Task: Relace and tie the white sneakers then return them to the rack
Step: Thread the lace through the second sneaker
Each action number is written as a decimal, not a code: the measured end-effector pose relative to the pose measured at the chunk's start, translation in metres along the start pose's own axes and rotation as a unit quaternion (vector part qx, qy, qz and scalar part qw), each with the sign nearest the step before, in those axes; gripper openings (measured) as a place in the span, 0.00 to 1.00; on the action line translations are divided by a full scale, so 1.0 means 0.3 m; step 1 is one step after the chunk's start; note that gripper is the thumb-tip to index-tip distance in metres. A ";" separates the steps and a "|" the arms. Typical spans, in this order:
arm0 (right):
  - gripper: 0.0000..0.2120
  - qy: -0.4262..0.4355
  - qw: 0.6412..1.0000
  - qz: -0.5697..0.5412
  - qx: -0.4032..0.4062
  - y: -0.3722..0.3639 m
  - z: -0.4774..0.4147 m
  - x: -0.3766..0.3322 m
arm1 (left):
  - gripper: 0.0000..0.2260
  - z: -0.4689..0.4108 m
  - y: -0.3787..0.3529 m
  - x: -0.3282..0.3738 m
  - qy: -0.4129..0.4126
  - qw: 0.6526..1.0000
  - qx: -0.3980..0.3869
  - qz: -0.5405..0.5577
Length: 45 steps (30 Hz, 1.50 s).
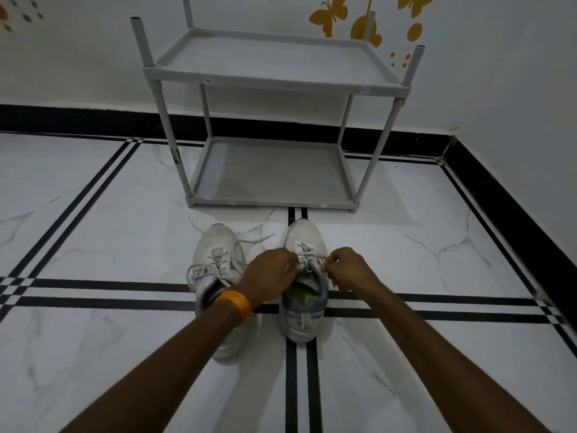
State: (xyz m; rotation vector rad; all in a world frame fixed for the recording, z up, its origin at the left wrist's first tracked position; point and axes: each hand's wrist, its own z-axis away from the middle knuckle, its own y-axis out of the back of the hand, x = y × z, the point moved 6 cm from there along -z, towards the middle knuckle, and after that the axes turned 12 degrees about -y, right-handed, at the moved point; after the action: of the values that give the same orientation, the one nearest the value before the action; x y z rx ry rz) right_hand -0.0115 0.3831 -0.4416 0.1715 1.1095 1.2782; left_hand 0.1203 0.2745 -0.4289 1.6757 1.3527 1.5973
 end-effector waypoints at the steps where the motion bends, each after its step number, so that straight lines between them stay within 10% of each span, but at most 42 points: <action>1: 0.05 -0.018 0.999 -0.025 -0.011 -0.008 0.002 0.004 | 0.08 -0.007 -0.026 0.006 0.006 1.000 -0.027 0.010; 11: 0.25 -0.085 0.968 -0.234 0.034 -0.006 0.039 0.069 | 0.17 0.026 -0.087 -0.077 0.309 0.870 0.142 0.356; 32: 0.12 -0.041 0.990 -0.044 0.130 -0.072 0.047 0.043 | 0.22 0.075 -0.073 -0.035 0.293 0.902 0.194 0.250; 38: 0.16 -0.008 0.997 -0.034 0.062 0.050 0.062 0.023 | 0.13 0.023 0.064 0.029 0.084 0.985 0.146 0.041; 45: 0.16 0.090 0.994 0.043 0.044 0.336 0.163 -0.228 | 0.13 -0.089 0.387 0.105 0.020 0.969 0.228 -0.096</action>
State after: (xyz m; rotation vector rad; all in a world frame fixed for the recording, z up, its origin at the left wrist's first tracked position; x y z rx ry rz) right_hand -0.0351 0.3847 -0.3125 0.1746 1.3268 1.3426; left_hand 0.1292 0.2457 -0.3094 1.6955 1.9505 1.2812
